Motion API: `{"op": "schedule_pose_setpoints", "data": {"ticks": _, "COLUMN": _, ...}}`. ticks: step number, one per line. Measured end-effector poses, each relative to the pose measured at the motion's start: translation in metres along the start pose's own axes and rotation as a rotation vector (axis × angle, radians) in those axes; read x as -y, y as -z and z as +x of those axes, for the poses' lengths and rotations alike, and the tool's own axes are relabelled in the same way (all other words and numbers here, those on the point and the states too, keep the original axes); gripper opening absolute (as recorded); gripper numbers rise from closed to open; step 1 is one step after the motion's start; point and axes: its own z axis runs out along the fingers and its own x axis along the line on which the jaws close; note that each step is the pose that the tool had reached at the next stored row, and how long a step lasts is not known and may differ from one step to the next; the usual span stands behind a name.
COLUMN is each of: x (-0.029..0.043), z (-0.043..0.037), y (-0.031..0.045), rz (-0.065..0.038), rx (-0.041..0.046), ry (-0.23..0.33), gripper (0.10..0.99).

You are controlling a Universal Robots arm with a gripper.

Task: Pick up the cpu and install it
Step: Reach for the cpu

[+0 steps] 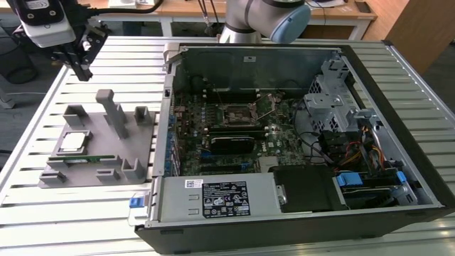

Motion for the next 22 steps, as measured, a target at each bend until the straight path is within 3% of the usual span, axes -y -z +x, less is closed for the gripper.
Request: {"op": "schedule_pose_setpoints", "data": {"ticks": 22, "x": 0.0020, "z": 0.0257, "y": -0.0021, "rz": 0.000, "rx": -0.0010, "ry": 0.000, "gripper": 0.106}}
